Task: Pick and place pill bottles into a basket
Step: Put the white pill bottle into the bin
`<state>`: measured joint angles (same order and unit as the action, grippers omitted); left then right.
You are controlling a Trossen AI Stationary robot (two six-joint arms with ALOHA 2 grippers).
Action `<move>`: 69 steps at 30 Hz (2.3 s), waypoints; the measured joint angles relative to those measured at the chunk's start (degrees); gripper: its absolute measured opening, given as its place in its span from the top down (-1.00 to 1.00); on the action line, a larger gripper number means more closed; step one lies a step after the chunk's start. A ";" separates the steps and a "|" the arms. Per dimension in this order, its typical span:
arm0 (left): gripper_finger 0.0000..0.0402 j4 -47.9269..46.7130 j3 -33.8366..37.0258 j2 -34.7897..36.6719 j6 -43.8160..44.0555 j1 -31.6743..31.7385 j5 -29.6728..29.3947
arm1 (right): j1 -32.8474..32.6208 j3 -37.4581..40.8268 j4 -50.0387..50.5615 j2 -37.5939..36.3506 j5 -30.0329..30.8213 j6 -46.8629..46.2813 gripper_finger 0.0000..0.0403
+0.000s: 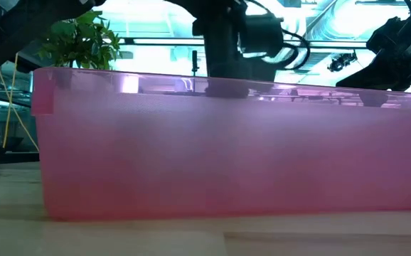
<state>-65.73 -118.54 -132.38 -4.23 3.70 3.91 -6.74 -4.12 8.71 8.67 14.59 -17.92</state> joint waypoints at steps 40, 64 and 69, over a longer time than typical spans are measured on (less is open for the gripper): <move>-0.04 -9.45 -14.40 0.09 0.61 -5.87 -0.32 | 0.01 0.02 0.00 0.00 -0.15 0.00 1.00; -0.04 -9.68 -14.64 0.09 8.94 -14.40 -0.60 | 0.00 0.01 0.04 0.00 -1.46 -0.04 1.00; -0.04 -9.86 -14.62 0.09 9.82 -15.76 -0.57 | 0.01 0.00 0.04 0.00 -1.49 -0.04 1.00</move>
<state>-75.59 -133.16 -132.29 5.60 -12.05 3.33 -6.72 -4.12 8.75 8.67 13.10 -17.96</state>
